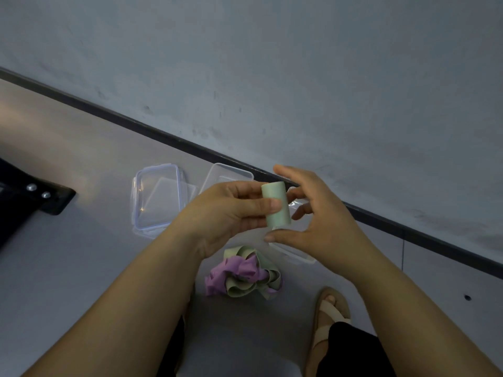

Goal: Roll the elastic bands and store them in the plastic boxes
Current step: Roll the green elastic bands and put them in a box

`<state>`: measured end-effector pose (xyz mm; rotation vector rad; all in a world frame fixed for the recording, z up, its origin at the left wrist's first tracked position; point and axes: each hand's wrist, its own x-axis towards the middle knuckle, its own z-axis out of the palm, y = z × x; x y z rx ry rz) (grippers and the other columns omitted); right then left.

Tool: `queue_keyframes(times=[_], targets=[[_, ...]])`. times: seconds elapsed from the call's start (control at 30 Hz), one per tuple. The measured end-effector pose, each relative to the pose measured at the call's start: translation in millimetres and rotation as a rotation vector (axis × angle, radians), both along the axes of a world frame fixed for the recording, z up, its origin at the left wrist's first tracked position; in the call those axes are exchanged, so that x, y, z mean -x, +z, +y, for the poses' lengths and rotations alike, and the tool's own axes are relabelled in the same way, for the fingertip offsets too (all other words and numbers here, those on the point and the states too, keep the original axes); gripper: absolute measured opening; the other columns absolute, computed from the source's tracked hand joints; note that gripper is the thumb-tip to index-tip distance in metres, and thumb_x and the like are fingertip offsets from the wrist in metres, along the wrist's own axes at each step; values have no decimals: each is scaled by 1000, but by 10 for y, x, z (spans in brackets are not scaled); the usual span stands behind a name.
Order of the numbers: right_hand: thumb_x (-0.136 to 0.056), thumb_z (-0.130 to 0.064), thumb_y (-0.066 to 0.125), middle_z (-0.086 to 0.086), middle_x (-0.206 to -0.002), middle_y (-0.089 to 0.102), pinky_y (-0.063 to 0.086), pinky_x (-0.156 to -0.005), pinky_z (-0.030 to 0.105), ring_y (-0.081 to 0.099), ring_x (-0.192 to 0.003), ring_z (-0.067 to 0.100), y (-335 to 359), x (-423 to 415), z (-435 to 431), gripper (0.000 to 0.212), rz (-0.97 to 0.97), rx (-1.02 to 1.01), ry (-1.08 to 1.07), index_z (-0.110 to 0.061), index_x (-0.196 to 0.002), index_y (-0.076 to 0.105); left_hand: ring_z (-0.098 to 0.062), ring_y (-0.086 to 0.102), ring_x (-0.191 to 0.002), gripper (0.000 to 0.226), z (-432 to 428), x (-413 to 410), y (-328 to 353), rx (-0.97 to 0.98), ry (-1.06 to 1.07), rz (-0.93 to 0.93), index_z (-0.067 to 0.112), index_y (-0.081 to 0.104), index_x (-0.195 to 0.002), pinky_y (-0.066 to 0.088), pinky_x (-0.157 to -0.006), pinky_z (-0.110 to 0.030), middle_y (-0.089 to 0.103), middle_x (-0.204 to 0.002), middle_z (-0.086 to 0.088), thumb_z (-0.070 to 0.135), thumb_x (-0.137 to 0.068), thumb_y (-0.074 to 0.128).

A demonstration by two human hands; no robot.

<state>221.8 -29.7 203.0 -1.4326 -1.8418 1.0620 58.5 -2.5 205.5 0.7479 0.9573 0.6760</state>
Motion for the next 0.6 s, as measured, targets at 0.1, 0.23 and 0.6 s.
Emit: queue_keyframes(times=[0.1, 0.23, 0.6], targets=[[-65, -31, 82, -35, -109, 41, 43, -73, 6, 45, -98, -10, -9, -22, 14, 72, -90, -47, 30, -57, -113, 34, -19, 71, -88, 37, -5, 8, -3, 12, -56, 20, 6, 67, -98, 58, -74, -26, 74, -94, -7, 9, -62, 68], [-65, -33, 81, -33, -101, 45, 40, -69, 4, 47, -92, -10, -20, -33, 23, 62, -115, -94, 29, -56, -104, 39, -18, 71, -85, 36, -11, -9, -4, 46, -38, 18, 5, 67, -97, 58, -70, -25, 74, -92, -8, 7, -60, 68], [-67, -43, 78, -22, -99, 49, 46, -67, 18, 49, -81, 5, -48, -71, -5, 52, -129, -193, -21, -54, -103, 42, -19, 71, -81, 40, -30, -57, -14, 40, -10, 33, 3, 67, -97, 58, -69, -23, 73, -91, -10, 14, -59, 70]])
